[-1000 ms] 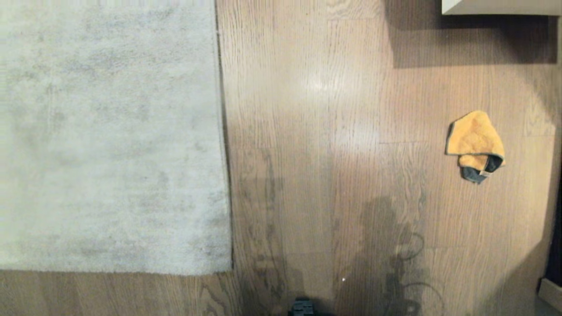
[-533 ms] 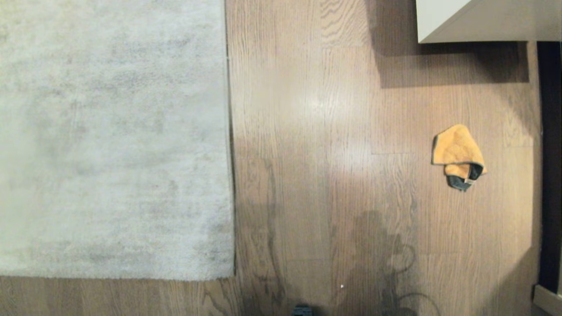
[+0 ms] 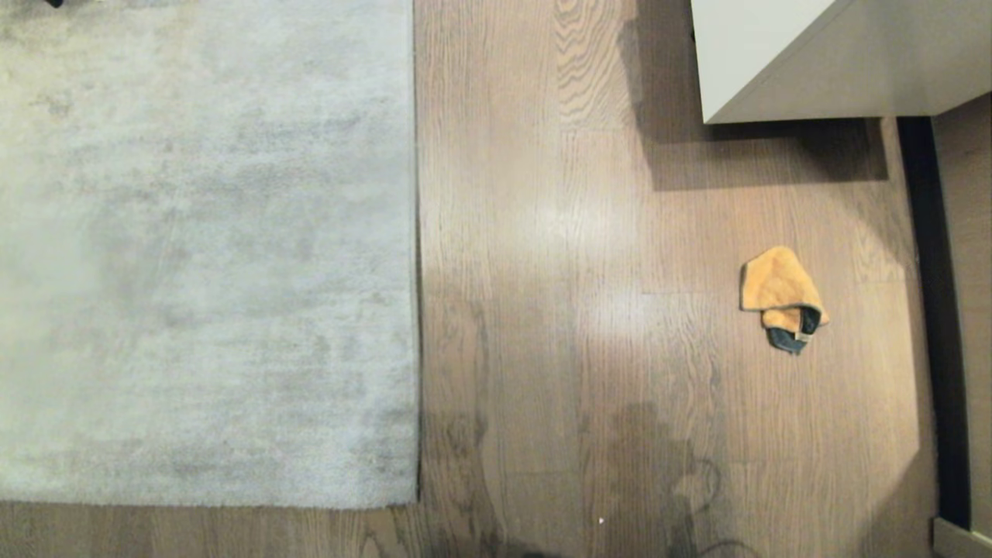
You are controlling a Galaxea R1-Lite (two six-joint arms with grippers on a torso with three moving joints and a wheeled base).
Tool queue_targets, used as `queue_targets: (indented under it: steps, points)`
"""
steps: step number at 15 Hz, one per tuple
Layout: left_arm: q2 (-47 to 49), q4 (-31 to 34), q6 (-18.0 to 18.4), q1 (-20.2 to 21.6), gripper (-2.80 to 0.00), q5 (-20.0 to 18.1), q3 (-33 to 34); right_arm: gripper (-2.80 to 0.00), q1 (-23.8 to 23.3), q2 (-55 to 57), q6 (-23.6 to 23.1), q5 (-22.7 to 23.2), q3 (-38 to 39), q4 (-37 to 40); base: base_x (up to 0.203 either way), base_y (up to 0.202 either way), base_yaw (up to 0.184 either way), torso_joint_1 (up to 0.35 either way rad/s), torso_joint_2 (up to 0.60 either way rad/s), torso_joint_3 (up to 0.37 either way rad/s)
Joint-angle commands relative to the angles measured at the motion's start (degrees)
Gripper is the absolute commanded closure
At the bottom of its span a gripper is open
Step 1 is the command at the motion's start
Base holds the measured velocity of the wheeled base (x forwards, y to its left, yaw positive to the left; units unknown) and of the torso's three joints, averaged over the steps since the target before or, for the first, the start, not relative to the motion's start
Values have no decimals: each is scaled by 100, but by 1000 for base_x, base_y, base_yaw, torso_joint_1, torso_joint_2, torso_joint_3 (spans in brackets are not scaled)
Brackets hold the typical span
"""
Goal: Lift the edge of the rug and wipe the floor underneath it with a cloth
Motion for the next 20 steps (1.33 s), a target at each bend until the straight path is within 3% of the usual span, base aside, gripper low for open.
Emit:
queue_targets:
  steps: [1,20]
  points:
    - [-2,-2,1,2,0,2,0,0,-6,7,-5,5,1,-2,0,0,0,2,2,204]
    - [-2,-2,-17,2,0,10,0,0,2,7,-5,5,1,-2,0,0,0,3,2,202]
